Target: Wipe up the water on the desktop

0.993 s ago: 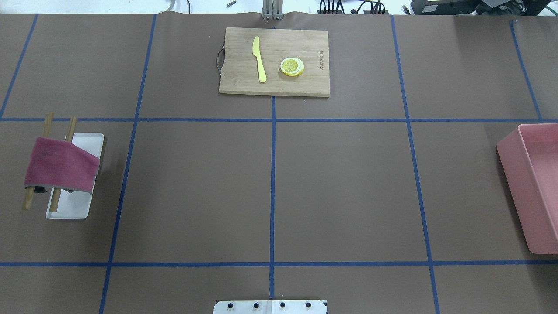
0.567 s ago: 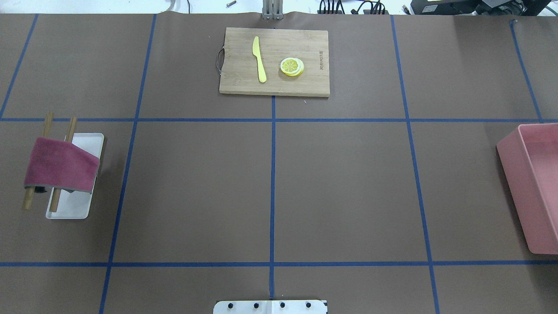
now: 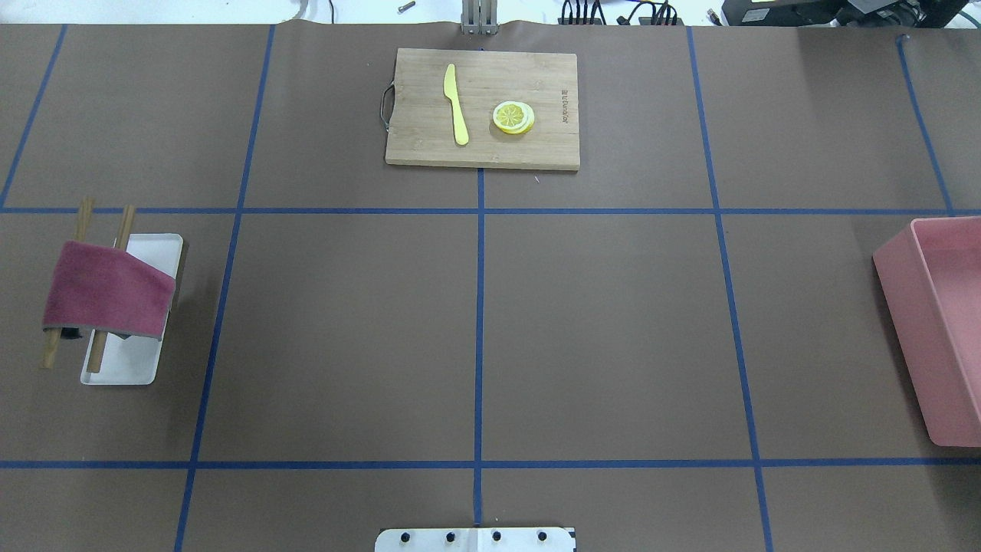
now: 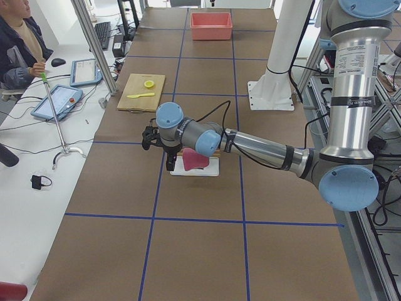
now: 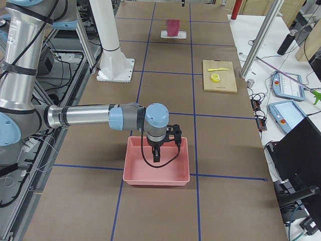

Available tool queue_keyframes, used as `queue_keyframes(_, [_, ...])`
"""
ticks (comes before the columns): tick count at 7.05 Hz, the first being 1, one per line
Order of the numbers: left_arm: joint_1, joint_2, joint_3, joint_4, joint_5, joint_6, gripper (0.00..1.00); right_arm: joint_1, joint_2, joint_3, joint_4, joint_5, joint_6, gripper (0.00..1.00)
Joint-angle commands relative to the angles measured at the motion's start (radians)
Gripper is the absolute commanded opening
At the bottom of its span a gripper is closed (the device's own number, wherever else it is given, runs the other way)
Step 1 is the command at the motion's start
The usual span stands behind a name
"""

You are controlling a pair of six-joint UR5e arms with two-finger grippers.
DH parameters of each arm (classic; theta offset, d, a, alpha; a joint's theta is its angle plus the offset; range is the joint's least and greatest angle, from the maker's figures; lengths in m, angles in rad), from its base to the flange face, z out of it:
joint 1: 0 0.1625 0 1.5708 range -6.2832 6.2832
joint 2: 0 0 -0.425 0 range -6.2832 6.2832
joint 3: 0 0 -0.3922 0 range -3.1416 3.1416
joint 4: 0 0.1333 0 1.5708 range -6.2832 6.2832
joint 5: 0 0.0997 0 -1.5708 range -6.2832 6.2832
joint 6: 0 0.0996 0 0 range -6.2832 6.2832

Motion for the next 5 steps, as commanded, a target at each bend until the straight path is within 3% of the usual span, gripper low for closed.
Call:
queue_keyframes(1, [0.118,-0.008,-0.023,-0.005,0.065,-0.123,0.97,-0.001,0.0,0.001,0.001,0.003,0.002,1.0])
queue_keyframes(3, [0.173,-0.005,-0.023,-0.005,0.062,-0.126,0.9,-0.001,0.0,0.003,0.001,0.003,0.0,1.0])
queue_keyframes(5, [0.176,0.002,-0.022,-0.005,0.06,-0.126,0.75,-0.001,0.0,0.001,0.001,0.004,-0.001,1.0])
